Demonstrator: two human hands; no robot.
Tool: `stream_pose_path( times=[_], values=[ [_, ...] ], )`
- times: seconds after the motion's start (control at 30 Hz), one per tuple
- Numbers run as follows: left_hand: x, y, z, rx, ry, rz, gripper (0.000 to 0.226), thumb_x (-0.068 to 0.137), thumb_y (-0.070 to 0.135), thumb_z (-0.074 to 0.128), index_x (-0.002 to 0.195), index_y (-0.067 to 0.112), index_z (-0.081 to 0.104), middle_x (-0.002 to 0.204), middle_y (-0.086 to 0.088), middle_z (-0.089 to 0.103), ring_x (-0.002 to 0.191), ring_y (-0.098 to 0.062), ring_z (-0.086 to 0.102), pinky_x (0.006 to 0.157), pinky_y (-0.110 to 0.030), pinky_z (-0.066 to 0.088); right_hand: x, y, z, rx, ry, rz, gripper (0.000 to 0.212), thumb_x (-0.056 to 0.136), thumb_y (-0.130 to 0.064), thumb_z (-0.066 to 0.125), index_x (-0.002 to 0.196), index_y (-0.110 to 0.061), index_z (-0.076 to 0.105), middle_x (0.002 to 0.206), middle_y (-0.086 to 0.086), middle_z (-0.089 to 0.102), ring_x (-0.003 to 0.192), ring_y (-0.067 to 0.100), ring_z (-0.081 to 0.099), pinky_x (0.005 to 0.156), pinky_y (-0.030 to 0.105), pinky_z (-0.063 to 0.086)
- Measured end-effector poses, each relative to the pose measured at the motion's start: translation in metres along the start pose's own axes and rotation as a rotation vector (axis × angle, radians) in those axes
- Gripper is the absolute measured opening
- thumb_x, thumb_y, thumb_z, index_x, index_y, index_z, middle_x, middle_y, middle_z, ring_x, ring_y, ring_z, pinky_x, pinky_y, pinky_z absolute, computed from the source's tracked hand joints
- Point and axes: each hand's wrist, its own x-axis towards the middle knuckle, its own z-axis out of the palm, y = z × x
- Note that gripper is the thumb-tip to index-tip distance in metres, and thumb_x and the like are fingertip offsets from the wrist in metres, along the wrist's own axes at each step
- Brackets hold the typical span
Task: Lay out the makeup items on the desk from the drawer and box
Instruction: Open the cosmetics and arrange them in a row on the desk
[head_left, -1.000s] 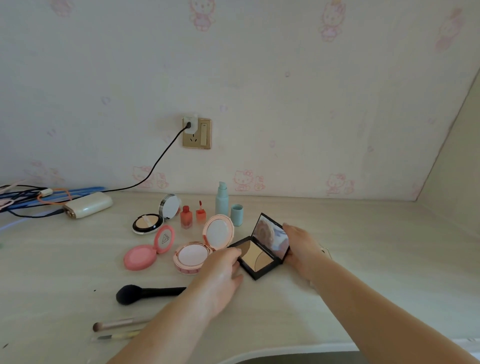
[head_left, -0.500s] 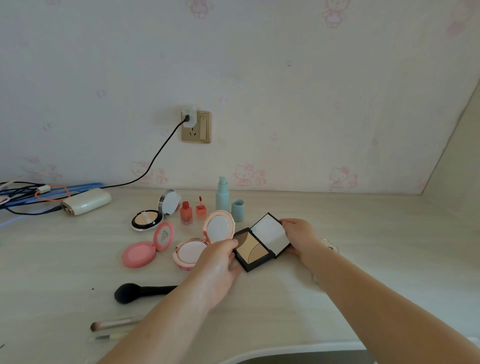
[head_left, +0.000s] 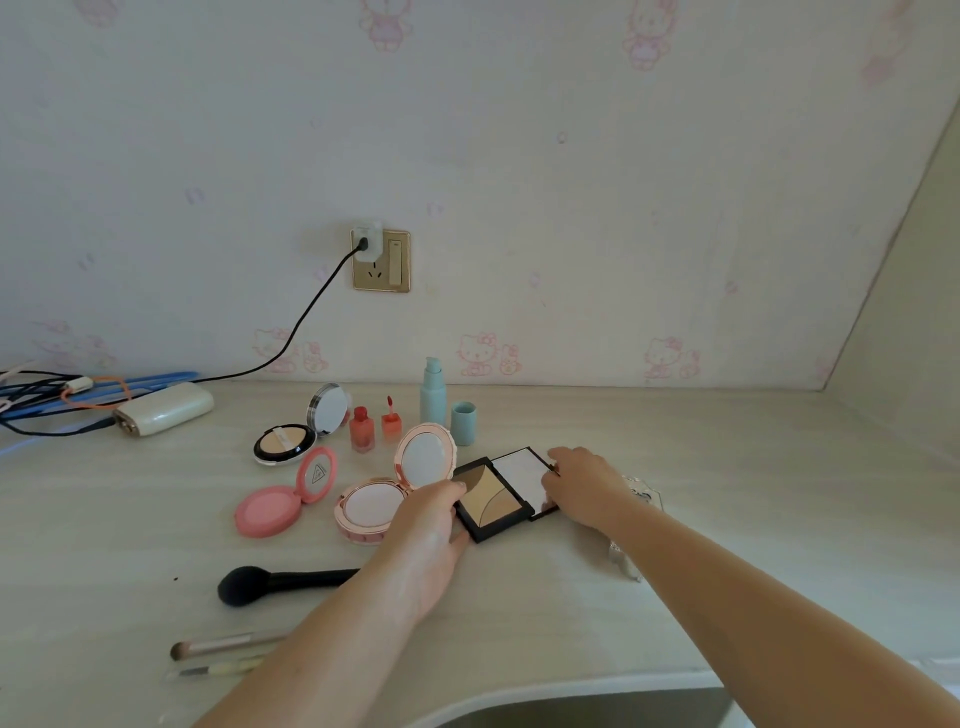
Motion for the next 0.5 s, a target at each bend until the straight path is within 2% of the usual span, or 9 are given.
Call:
stream_pose_path(
  times=[0.03,0.07,0.13,0.17,0.23,0.33,0.43,0.5],
  values=[
    [-0.001,-0.001,0.0,0.038,0.004,0.026,0.018,0.094,0.005,0.045,0.106,0.008,0.057,0.099,-0.003,0.064,0.086,-0.009,0.06,0.072,-0.025,0.046,-0.001,0.003,-0.005,0.075,0.009,0.006,0.042,0.089,-0.019,0.041,0.13,-0.013,0.048,0.124,0.012,0.055,0.111,0.029,0.054,0.09,0.033,0.044],
    [-0.003,-0.003,0.0,0.104,0.009,0.074,0.022,0.094,0.007,0.045,0.112,0.006,0.058,0.108,-0.005,0.063,0.096,-0.011,0.061,0.081,-0.027,0.047,-0.002,0.007,-0.01,0.147,0.031,0.009,0.046,0.09,-0.018,0.041,0.136,-0.017,0.043,0.13,0.01,0.053,0.113,0.027,0.054,0.092,0.031,0.041],
    [-0.006,-0.007,0.0,0.308,0.014,0.188,0.035,0.093,0.012,0.045,0.127,0.008,0.052,0.126,-0.005,0.057,0.12,-0.016,0.051,0.105,-0.035,0.039,-0.005,0.019,-0.025,0.244,0.098,0.008,0.048,0.09,-0.017,0.04,0.138,-0.02,0.042,0.136,0.007,0.05,0.116,0.024,0.053,0.091,0.027,0.037],
    [-0.009,-0.01,0.0,0.391,-0.003,0.247,0.035,0.092,0.014,0.045,0.126,0.015,0.054,0.125,0.002,0.057,0.121,-0.014,0.049,0.108,-0.037,0.036,-0.007,0.027,-0.033,0.269,0.133,0.01,0.046,0.09,-0.015,0.041,0.136,-0.021,0.044,0.136,0.006,0.051,0.117,0.023,0.052,0.089,0.026,0.037],
    [-0.017,-0.019,0.005,0.47,-0.076,0.3,0.037,0.092,0.019,0.044,0.127,0.028,0.053,0.126,0.017,0.051,0.122,-0.006,0.044,0.111,-0.037,0.034,-0.014,0.047,-0.046,0.31,0.184,0.034,0.043,0.089,-0.012,0.043,0.131,-0.019,0.049,0.134,0.007,0.054,0.118,0.024,0.051,0.092,0.029,0.037],
    [-0.022,-0.036,0.019,0.527,-0.203,0.265,0.049,0.094,0.021,0.042,0.142,0.03,0.038,0.143,0.017,0.039,0.134,-0.005,0.034,0.115,-0.038,0.029,-0.034,0.075,-0.052,0.384,0.202,0.077,0.038,0.089,-0.009,0.045,0.126,-0.016,0.053,0.131,0.01,0.055,0.119,0.024,0.05,0.098,0.033,0.038],
    [-0.023,-0.055,0.038,0.575,-0.272,0.198,0.046,0.096,0.02,0.042,0.141,0.027,0.038,0.137,0.01,0.044,0.131,-0.009,0.039,0.113,-0.034,0.03,-0.061,0.094,-0.045,0.34,0.126,0.11,0.038,0.092,-0.016,0.044,0.129,-0.021,0.048,0.132,0.006,0.053,0.116,0.021,0.051,0.085,0.026,0.038],
    [-0.023,-0.064,0.051,0.593,-0.298,0.179,0.036,0.095,0.019,0.043,0.13,0.026,0.051,0.131,0.011,0.051,0.123,-0.007,0.046,0.109,-0.03,0.034,-0.076,0.098,-0.036,0.318,0.058,0.113,0.039,0.093,-0.019,0.043,0.132,-0.025,0.044,0.134,0.003,0.052,0.11,0.018,0.053,0.077,0.023,0.038]
  ],
)
